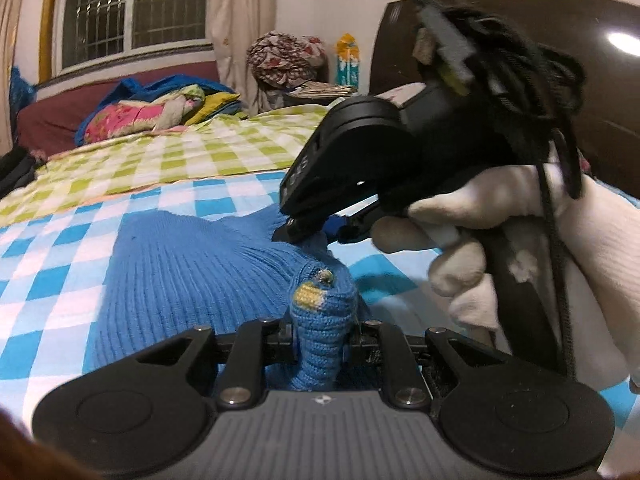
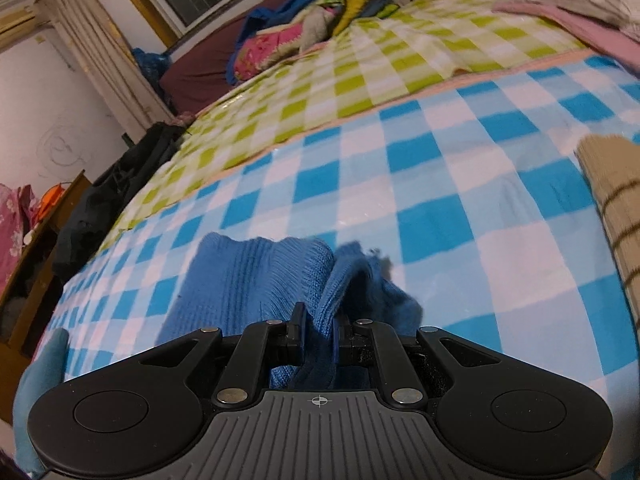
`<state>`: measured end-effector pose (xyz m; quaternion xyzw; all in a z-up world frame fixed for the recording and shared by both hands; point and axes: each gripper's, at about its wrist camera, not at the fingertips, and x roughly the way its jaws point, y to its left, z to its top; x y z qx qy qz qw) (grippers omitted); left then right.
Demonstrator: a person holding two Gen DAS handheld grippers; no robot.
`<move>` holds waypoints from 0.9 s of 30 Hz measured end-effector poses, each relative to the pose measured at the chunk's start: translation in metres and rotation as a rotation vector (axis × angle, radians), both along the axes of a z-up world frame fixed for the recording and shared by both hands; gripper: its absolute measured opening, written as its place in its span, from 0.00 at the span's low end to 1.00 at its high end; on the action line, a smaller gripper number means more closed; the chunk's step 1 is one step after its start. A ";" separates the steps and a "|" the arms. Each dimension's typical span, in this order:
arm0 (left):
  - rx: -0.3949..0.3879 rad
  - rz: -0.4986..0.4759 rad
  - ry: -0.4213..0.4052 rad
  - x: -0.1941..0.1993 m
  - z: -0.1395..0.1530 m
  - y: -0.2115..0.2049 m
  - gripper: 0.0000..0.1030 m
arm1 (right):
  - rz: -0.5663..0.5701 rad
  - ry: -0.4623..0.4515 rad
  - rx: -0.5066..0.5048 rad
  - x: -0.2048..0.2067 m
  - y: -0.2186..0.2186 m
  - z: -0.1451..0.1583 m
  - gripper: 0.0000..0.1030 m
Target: Fold small clothes
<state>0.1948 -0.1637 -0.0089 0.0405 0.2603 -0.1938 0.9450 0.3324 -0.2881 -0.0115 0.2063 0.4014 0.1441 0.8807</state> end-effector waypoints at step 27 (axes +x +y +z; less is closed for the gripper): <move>0.058 -0.196 -0.037 -0.037 0.000 -0.007 0.48 | -0.026 -0.006 0.106 -0.034 -0.030 -0.003 0.31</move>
